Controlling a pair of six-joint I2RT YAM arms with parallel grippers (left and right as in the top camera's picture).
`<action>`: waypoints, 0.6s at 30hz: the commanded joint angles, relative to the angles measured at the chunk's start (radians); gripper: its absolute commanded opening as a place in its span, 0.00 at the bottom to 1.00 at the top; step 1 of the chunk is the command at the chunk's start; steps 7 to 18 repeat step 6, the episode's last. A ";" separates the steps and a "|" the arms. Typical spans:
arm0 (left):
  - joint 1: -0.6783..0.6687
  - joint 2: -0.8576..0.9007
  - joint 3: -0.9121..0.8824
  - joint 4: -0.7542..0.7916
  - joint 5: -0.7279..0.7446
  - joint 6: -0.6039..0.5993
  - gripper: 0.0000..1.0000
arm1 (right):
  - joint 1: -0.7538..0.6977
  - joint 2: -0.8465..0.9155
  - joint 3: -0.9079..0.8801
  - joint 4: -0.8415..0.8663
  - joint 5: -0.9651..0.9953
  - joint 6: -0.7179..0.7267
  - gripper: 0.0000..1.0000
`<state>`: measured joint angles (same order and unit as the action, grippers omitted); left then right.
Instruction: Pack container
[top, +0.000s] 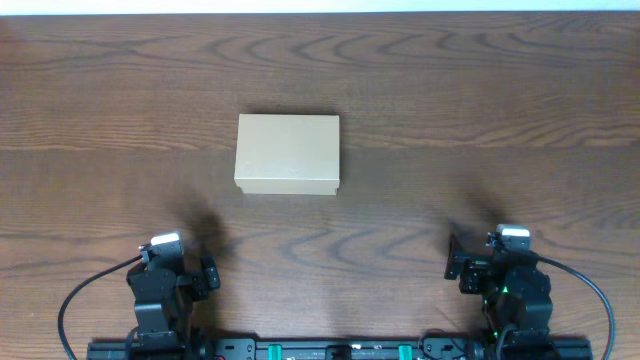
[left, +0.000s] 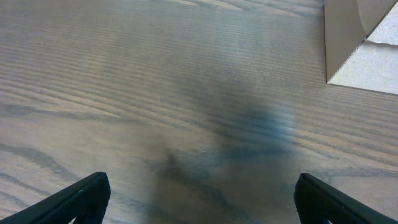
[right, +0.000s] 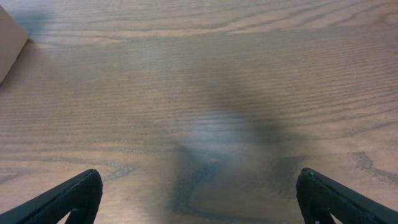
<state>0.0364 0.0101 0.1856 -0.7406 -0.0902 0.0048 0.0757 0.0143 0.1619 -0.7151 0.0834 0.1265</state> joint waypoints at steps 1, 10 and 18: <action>-0.004 -0.006 -0.021 -0.011 -0.018 0.015 0.95 | -0.008 -0.009 0.000 -0.008 0.013 0.015 0.99; -0.004 -0.006 -0.021 -0.011 -0.018 0.015 0.95 | -0.008 -0.009 0.000 -0.008 0.013 0.015 0.99; -0.004 -0.006 -0.021 -0.011 -0.018 0.015 0.95 | -0.008 -0.009 0.000 -0.008 0.013 0.015 0.99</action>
